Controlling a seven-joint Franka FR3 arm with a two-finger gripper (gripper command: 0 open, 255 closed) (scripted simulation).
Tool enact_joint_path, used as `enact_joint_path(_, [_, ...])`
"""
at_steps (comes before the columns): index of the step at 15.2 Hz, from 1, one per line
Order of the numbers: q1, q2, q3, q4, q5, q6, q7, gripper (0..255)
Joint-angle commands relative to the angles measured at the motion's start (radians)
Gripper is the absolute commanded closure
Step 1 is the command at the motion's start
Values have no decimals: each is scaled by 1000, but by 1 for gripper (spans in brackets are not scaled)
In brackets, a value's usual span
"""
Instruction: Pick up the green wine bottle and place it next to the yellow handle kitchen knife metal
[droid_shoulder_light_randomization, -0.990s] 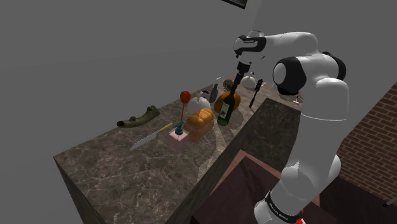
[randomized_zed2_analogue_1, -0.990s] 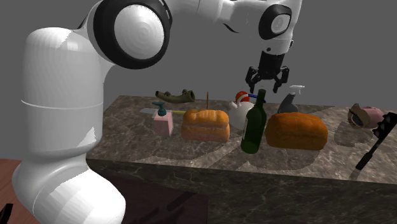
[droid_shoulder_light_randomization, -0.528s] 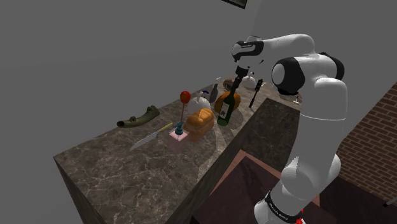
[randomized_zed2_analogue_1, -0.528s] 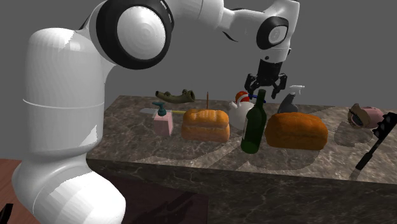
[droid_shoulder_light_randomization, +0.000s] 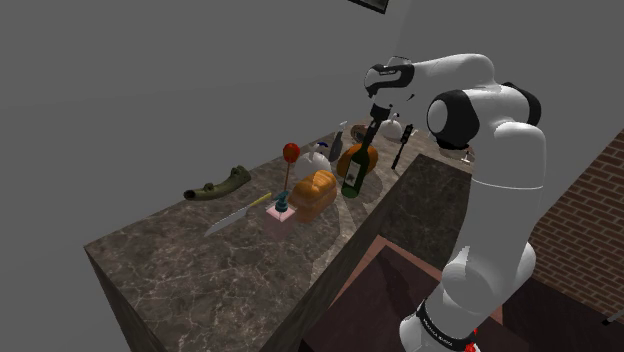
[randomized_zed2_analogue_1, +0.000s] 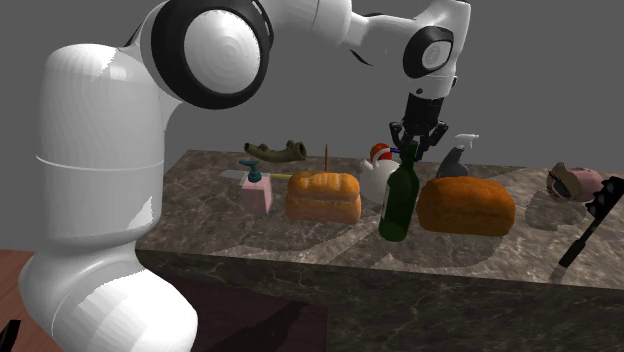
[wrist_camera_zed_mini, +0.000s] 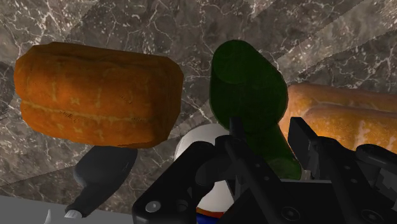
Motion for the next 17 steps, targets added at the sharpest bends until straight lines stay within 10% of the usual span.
enact_joint_path(1, [0,0,0,0,0,0,0,255])
enact_joint_path(17, [-11,-6,-5,127,-8,-131,12,255])
